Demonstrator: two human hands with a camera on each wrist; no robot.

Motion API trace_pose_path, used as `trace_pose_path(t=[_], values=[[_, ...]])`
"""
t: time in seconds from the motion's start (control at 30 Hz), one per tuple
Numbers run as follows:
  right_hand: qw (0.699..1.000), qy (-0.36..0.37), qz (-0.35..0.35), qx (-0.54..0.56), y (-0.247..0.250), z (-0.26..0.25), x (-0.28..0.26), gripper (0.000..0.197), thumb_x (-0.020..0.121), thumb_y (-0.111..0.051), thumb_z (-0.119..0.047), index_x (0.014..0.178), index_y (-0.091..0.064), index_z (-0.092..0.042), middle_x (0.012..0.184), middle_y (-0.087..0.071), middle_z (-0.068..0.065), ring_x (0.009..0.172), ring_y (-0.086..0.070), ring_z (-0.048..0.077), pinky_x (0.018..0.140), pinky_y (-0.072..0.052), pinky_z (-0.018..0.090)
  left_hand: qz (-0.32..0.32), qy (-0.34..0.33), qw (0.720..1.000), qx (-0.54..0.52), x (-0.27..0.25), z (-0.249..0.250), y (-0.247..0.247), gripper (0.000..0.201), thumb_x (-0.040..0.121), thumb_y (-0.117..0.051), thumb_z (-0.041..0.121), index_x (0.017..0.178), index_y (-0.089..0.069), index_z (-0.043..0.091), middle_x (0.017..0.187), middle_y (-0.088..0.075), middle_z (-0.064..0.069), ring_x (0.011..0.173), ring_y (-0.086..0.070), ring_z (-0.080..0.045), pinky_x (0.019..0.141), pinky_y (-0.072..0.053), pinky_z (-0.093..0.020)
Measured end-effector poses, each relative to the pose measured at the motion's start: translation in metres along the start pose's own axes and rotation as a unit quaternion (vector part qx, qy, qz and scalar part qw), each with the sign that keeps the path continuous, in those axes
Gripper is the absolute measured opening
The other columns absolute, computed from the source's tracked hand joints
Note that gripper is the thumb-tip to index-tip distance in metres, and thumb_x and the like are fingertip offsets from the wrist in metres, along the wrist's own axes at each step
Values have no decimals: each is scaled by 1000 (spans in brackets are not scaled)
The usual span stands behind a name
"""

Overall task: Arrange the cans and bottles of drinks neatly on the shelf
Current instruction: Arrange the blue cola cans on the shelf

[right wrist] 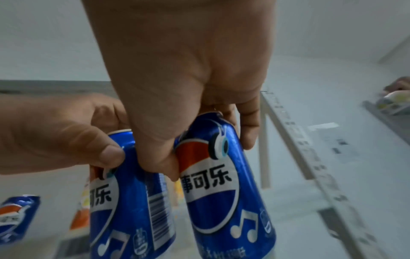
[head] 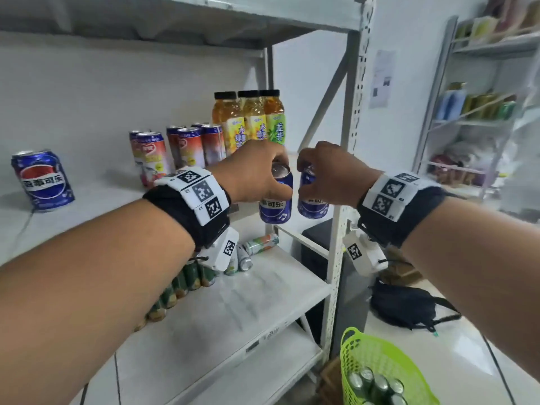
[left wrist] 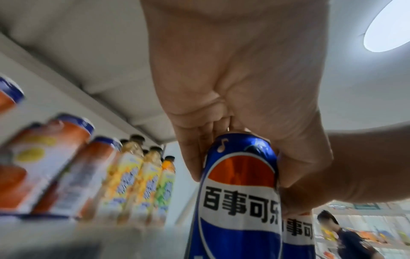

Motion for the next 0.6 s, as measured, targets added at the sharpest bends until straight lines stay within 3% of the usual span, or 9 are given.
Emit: trace_pose_path(t=[0.17,0.27,0.37,0.47,0.53,0.6], values=[[995,-80,-66,-13,-45,84,-38,46,75,-78,-40,116,-66,-22,104,-50,2,95,-56,26,80,-56,40,-82,-2,996,-44,33,15,-108,43,68,-87,35,106,-70,24,100,-69,10,91,-67,-9,75,-57,-26],[988,-111,-109,0,-93,142,-59,46,73,-74,-46,112,-66,-23,100,-50,0,90,-56,25,73,-49,34,-140,8,988,-64,54,15,-191,39,68,-87,35,101,-69,26,98,-71,10,89,-69,-10,75,-61,-30],[980,-129,-152,18,-154,203,-80,38,76,-78,-35,109,-67,-22,97,-50,-2,92,-58,26,74,-44,32,-200,19,977,-66,73,11,-279,41,69,-88,31,105,-69,23,100,-71,7,89,-69,-13,78,-63,-35],[959,-169,-222,50,-222,266,-99,39,75,-80,-33,110,-67,-20,103,-53,7,95,-61,33,82,-54,38,-245,27,967,-60,91,8,-374,41,68,-88,29,102,-68,17,92,-67,6,85,-66,-18,69,-55,-28],[943,-196,-260,60,-262,304,-113,40,74,-81,-32,110,-66,-20,107,-54,11,96,-61,36,86,-55,41,-274,32,959,-59,98,7,-432,42,68,-88,28,102,-66,16,87,-60,12,85,-63,-17,64,-45,-20],[929,-211,-295,70,-307,344,-129,45,74,-82,-32,115,-67,-19,112,-54,12,99,-61,36,89,-55,41,-304,40,950,-60,104,4,-496,45,67,-91,27,102,-65,14,86,-56,13,87,-58,-17,63,-38,-21]])
Point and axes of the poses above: each hand's wrist, its own x-axis towards the middle knuckle, its own y-axis out of the back of the hand, z = x × y, the point moved 1 cm from there along x, towards the middle knuckle
